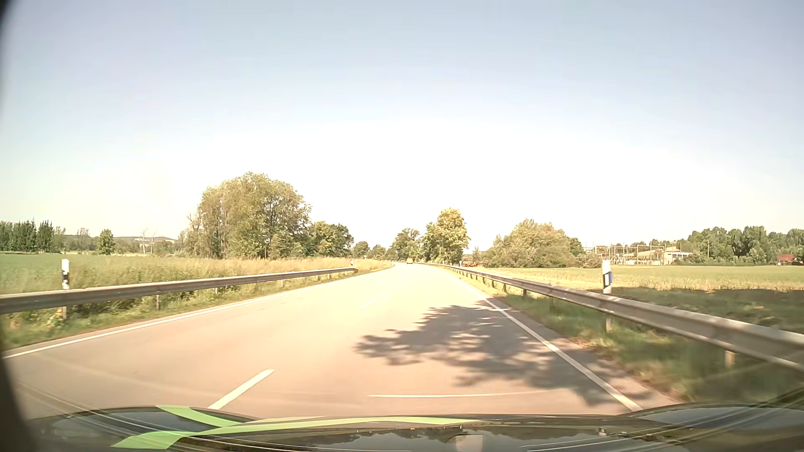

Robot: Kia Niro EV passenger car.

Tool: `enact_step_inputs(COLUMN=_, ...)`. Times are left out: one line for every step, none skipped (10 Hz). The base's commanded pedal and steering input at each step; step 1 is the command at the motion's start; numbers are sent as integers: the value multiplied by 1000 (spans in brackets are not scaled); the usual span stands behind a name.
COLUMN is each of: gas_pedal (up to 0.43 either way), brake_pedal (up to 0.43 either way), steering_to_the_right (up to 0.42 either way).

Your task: Follow the waypoints while adhering to traffic rules and regulations

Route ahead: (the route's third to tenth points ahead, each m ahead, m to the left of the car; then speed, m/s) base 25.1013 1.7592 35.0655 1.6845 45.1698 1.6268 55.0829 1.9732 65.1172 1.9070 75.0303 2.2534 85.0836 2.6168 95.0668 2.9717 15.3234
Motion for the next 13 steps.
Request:
enact_step_inputs(gas_pedal=500, brake_pedal=0, steering_to_the_right=-2)
enact_step_inputs(gas_pedal=500, brake_pedal=0, steering_to_the_right=-2)
enact_step_inputs(gas_pedal=500, brake_pedal=0, steering_to_the_right=-2)
enact_step_inputs(gas_pedal=500, brake_pedal=0, steering_to_the_right=-2)
enact_step_inputs(gas_pedal=500, brake_pedal=0, steering_to_the_right=-2)
enact_step_inputs(gas_pedal=500, brake_pedal=0, steering_to_the_right=-2)
enact_step_inputs(gas_pedal=500, brake_pedal=0, steering_to_the_right=-2)
enact_step_inputs(gas_pedal=500, brake_pedal=0, steering_to_the_right=-2)
enact_step_inputs(gas_pedal=500, brake_pedal=0, steering_to_the_right=-2)
enact_step_inputs(gas_pedal=500, brake_pedal=0, steering_to_the_right=-2)
enact_step_inputs(gas_pedal=500, brake_pedal=0, steering_to_the_right=-3)
enact_step_inputs(gas_pedal=500, brake_pedal=0, steering_to_the_right=-4)
enact_step_inputs(gas_pedal=500, brake_pedal=0, steering_to_the_right=-4)
